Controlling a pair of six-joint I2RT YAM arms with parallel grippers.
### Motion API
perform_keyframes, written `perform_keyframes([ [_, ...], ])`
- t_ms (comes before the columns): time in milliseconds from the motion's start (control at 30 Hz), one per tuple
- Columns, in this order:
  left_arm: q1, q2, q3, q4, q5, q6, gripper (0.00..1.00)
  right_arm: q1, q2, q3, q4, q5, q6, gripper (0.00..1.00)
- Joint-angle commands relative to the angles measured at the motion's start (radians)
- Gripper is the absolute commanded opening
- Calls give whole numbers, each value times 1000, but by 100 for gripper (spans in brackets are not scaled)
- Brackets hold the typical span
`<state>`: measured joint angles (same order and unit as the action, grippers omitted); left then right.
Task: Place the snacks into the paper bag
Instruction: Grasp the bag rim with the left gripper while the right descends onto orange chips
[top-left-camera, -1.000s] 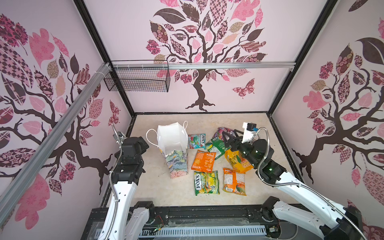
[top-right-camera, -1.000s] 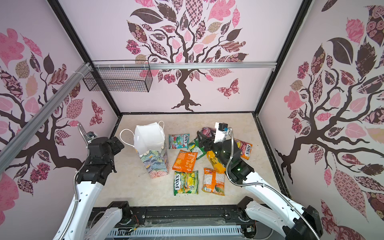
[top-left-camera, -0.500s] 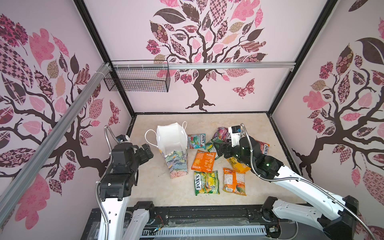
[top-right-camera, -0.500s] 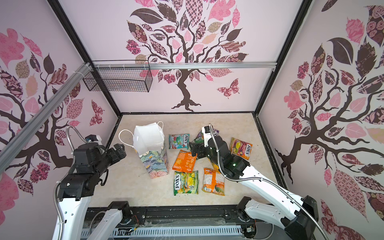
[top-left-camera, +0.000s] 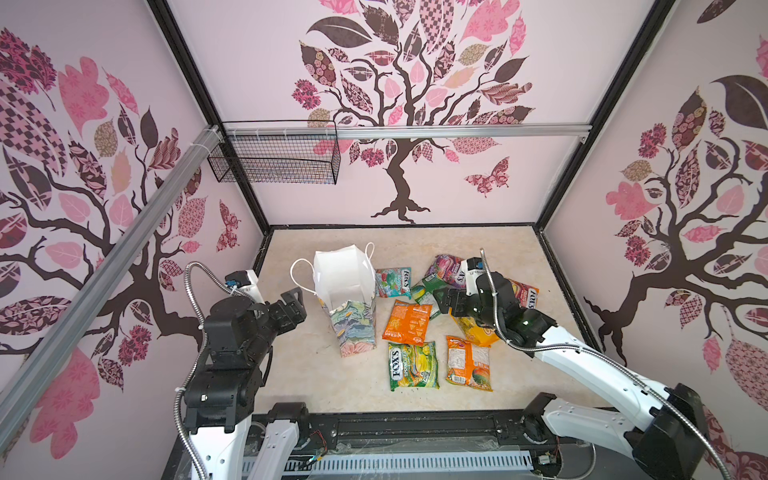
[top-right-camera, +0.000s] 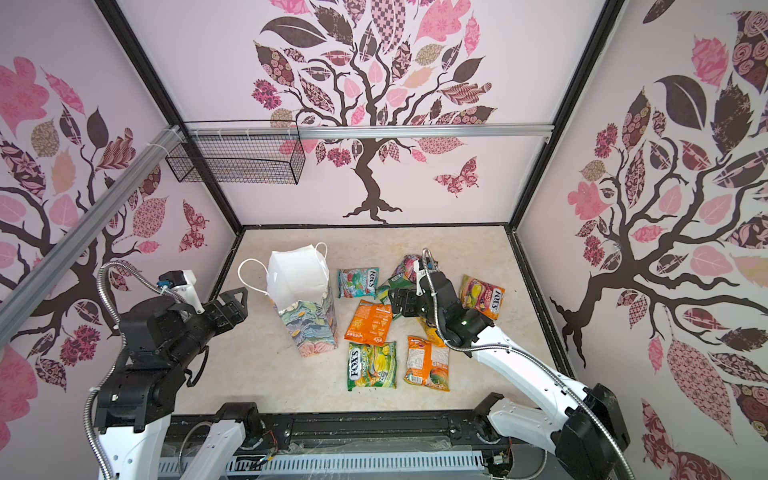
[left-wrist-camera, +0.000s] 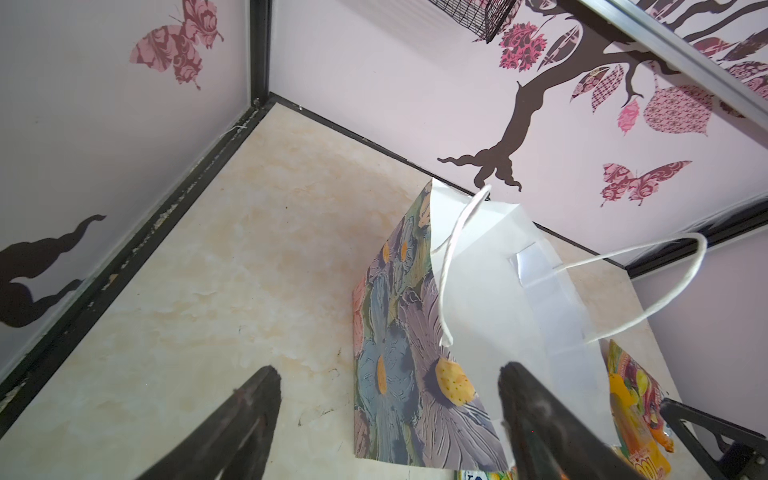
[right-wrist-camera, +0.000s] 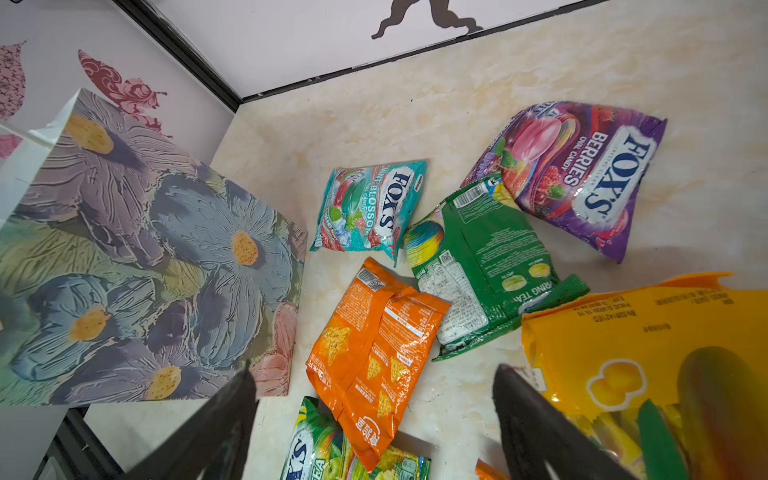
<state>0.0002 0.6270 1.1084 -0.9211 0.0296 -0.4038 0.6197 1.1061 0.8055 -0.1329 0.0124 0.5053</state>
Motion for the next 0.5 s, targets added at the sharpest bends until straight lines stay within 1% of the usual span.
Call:
perform_keyframes([
  [0, 2, 5, -45, 81, 52, -24, 86, -34, 24, -26, 63, -52, 20, 89],
  [133, 2, -13, -61, 114, 28, -35, 84, -75, 68, -71, 104, -123, 27, 85],
  [233, 4, -28, -95, 166, 22, -48, 82, -76, 106, -82, 100, -143, 7, 80],
  [333, 3, -21, -105, 182, 9, -53, 77, -78, 151, -92, 122, -188, -24, 78],
  [467, 2, -15, -126, 211, 22, -52, 77, -79, 250, -60, 123, -248, -47, 75],
])
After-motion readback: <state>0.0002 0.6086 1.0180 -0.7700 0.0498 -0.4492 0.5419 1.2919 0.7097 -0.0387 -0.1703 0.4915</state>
